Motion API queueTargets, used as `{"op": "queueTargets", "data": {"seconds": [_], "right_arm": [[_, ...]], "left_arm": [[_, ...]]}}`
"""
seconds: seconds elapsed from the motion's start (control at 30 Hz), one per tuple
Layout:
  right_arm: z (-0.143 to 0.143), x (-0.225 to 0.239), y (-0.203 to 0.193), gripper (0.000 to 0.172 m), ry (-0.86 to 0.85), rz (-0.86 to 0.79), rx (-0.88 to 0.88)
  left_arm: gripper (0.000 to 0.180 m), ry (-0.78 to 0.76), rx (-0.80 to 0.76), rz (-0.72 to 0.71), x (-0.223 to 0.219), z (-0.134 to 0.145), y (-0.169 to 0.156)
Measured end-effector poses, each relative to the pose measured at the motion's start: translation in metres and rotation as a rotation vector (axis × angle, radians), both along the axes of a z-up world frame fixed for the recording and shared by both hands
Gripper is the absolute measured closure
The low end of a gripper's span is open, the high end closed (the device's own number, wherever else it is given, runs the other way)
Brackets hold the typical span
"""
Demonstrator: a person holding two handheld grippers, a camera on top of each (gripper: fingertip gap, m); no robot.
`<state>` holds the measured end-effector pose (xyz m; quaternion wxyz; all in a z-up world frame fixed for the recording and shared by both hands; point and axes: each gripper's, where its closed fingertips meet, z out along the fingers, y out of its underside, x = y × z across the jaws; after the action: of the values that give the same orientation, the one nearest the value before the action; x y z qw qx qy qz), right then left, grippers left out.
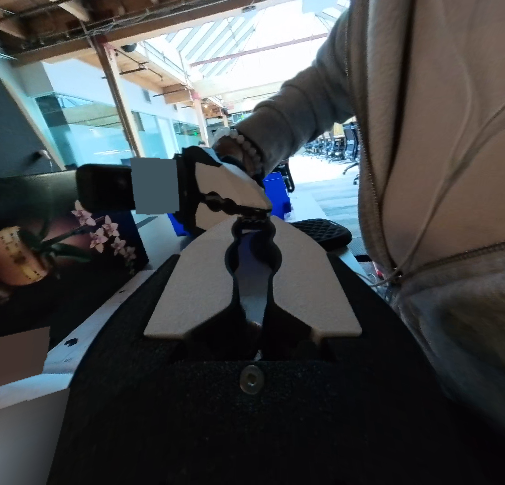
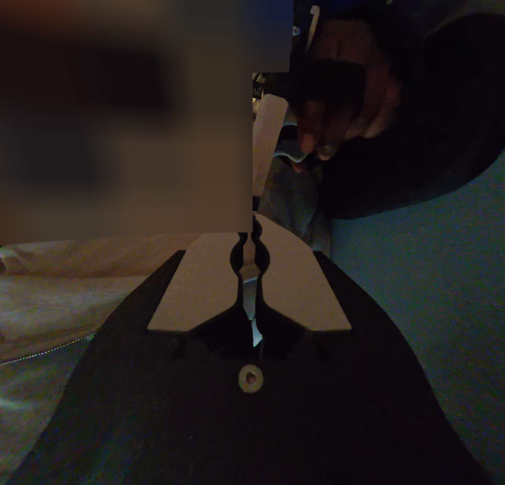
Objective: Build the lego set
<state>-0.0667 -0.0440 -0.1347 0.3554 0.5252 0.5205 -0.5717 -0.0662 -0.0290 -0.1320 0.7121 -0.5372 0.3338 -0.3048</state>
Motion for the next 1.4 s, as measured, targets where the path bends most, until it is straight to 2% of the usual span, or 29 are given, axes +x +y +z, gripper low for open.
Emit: {"op": "queueTargets", "data": {"seconds": [0.4, 0.7, 0.83, 1.0, 1.4], "right_arm": [[-0.006, 0.010, -0.003, 0.172, -0.118, 0.068, 0.045], [-0.009, 0.012, -0.001, 0.172, -0.223, 0.040, 0.082], [-0.009, 0.009, 0.002, 0.171, -0.228, -0.006, 0.127], [0.003, -0.001, 0.004, 0.170, -0.211, -0.080, 0.127], [0.016, -0.016, 0.006, 0.165, -0.178, -0.180, 0.093]], "left_arm": [[0.164, 0.042, -0.013, -0.037, 0.008, -0.005, -0.003], [0.165, 0.090, 0.018, -0.009, 0.011, -0.006, -0.002], [0.165, 0.058, -0.004, 0.003, 0.007, -0.005, -0.001], [0.165, -0.077, -0.033, -0.008, -0.001, 0.008, 0.000], [0.164, -0.188, -0.018, 0.062, -0.017, 0.019, 0.006]]}}
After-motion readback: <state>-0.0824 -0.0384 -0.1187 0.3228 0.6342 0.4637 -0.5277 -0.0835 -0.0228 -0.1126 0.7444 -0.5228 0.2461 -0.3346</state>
